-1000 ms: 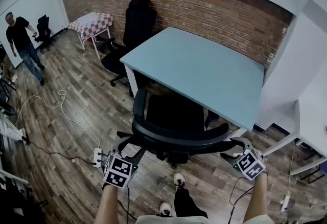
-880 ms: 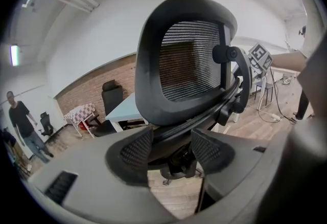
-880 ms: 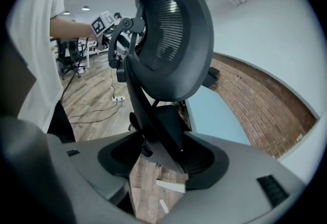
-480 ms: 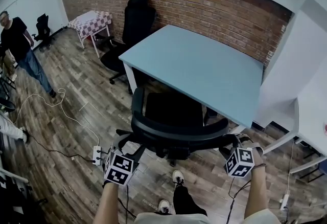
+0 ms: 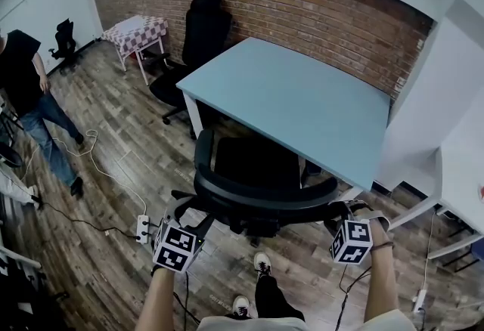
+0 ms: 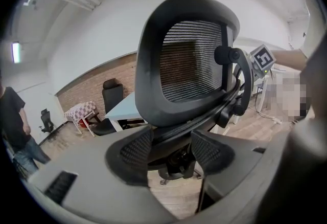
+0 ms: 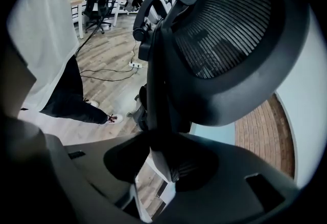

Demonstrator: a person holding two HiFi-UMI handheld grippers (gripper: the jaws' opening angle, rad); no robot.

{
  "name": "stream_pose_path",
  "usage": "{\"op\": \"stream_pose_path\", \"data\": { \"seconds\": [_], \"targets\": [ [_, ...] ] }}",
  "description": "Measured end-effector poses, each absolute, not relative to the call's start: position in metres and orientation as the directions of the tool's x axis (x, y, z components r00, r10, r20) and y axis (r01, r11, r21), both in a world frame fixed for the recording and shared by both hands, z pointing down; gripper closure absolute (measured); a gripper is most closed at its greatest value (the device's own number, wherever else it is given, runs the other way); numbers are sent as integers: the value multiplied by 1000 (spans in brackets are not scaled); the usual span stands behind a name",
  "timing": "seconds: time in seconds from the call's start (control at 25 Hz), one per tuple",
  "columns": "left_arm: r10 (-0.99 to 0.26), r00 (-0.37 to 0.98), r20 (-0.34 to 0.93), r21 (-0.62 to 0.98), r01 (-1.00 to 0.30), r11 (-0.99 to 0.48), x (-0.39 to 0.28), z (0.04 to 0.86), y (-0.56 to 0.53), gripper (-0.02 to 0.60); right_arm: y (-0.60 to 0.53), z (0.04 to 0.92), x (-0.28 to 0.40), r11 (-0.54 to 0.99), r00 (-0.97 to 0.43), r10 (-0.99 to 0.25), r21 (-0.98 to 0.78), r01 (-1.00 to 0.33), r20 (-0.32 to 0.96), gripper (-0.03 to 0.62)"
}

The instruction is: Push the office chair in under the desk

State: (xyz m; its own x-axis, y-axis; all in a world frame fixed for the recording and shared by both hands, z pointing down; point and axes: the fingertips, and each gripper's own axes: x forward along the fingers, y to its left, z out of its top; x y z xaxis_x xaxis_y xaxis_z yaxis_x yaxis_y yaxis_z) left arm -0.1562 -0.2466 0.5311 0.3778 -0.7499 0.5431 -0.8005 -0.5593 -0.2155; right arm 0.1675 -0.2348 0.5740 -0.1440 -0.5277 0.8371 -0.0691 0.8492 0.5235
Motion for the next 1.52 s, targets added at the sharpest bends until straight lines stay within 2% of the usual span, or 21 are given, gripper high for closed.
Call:
{"op": "stream_pose_path", "data": {
  "seconds": [0.44,1.12,1.52],
  "targets": [
    [-718,448,532,-174,-773,-611,-152,528,-253,314,-236,572,167,860,-159,-510,498,-112,845,427],
    [-735,462,496,-162,-783,-601,-149,528,-266,313,-240,573,168,877,-168,-474,447,-178,864,428],
    [-728,471,497,-170,-770,-615,-140,528,-300,313,-256,570,177,845,-197,-533,504,-179,823,421]
  ]
}}
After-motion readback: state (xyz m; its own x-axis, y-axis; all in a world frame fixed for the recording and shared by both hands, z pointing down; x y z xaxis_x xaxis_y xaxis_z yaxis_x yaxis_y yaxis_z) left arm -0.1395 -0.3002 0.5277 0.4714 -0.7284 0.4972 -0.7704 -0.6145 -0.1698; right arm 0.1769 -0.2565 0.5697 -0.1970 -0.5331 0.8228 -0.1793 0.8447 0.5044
